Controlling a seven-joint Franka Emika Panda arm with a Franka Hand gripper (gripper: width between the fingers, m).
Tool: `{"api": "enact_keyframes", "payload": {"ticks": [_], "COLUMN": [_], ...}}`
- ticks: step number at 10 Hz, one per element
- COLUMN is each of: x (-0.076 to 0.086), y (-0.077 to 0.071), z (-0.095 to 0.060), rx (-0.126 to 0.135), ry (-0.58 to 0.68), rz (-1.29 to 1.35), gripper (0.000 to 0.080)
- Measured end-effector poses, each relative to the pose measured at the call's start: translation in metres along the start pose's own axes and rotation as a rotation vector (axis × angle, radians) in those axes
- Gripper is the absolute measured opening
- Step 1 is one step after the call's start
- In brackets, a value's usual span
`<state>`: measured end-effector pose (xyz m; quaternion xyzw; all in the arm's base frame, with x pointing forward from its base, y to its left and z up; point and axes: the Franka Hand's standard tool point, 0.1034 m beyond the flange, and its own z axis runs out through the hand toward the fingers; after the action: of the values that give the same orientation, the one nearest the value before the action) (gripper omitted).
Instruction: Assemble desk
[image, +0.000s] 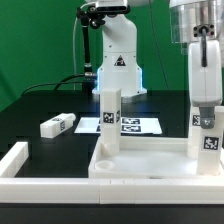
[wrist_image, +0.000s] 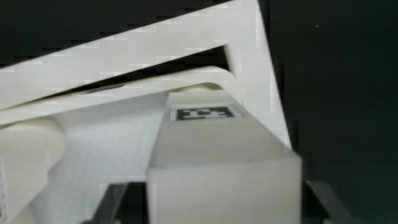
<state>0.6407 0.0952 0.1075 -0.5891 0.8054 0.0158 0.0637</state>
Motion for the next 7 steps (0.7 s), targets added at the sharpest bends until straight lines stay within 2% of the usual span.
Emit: {"api": "enact_keyframes", "payload": {"ticks": [1,2,3,4,5,6,7], "x": [0.001,0.001,0.001,0.001,0.004,0.012,0.025], "y": [0.000,0.000,0.000,-0.001,-0.001,0.000,-0.001], "z": [0.000,0.001,0.001,-0.005,-0.020,-0.037,-0.046], "rx": [0.000,-0.001,0.001,0.007,0.020,0.034,0.046], "ry": [0.002,0.003,0.002,-0.005,-0.016,-0.029,-0.033], "rz": [-0.005,-0.006,-0.008,-0.044,-0.079,-0.131,-0.149], "gripper": [0.0291,0.0362,0.0509,0.0509,0.0620,0.0620,0.0643]}}
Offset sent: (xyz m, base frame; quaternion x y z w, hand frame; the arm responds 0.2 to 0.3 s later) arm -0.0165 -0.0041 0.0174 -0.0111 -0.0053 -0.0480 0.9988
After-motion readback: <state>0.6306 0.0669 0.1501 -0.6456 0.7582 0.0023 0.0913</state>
